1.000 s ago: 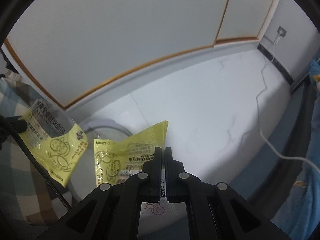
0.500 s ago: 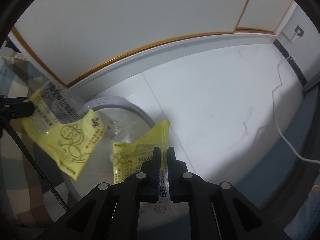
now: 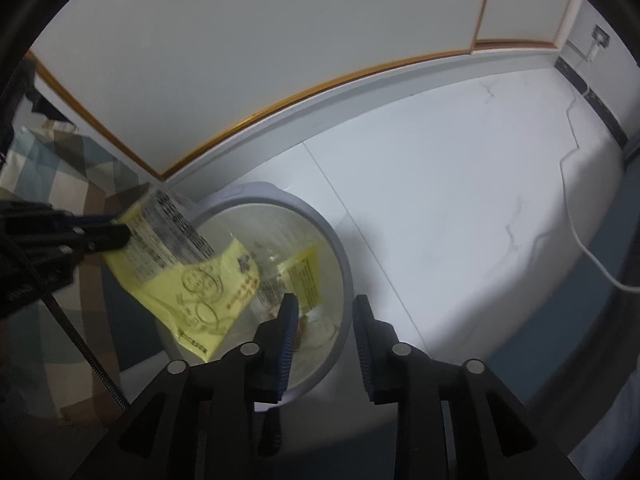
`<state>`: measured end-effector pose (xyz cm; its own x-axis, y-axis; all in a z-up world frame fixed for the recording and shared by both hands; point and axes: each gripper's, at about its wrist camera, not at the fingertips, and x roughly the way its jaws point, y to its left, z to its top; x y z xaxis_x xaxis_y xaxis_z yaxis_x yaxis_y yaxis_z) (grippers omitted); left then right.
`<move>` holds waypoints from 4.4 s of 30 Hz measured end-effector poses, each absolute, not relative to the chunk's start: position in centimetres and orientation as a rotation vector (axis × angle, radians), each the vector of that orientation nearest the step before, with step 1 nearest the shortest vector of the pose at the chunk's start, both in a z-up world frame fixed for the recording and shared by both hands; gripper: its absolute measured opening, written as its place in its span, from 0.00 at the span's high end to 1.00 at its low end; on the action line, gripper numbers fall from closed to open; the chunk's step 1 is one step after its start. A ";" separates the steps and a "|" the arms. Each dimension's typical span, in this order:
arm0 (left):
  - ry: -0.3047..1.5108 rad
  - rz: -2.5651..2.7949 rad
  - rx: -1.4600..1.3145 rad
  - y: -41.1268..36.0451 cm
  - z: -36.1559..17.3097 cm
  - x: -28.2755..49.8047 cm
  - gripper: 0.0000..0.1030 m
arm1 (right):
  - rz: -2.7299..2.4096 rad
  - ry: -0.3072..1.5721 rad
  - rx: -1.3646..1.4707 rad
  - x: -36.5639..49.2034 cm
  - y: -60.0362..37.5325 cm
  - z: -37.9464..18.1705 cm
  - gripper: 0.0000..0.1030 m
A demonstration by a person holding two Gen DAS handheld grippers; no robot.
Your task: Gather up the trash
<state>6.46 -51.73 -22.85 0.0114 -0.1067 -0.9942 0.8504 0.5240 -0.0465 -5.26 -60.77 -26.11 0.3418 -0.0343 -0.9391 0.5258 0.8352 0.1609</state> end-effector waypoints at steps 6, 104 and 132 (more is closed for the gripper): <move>1.351 -0.871 0.705 -51.6 -22.2 6.1 0.73 | -0.385 1.098 0.554 -7.6 -61.3 -24.1 0.61; 1.140 -0.842 0.522 -47.3 -14.2 5.0 0.24 | -0.333 0.923 0.684 -11.1 -61.4 -18.6 0.05; 1.135 -0.836 0.531 -47.0 -14.0 4.8 0.24 | -0.346 0.907 0.671 -11.5 -61.4 -18.0 0.05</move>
<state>4.76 -47.05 -14.03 0.1808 -0.3053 -0.9349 0.8026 0.5953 -0.0392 -11.46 -61.40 -17.96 0.5813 -0.0007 -0.8137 0.5418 0.7465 0.3864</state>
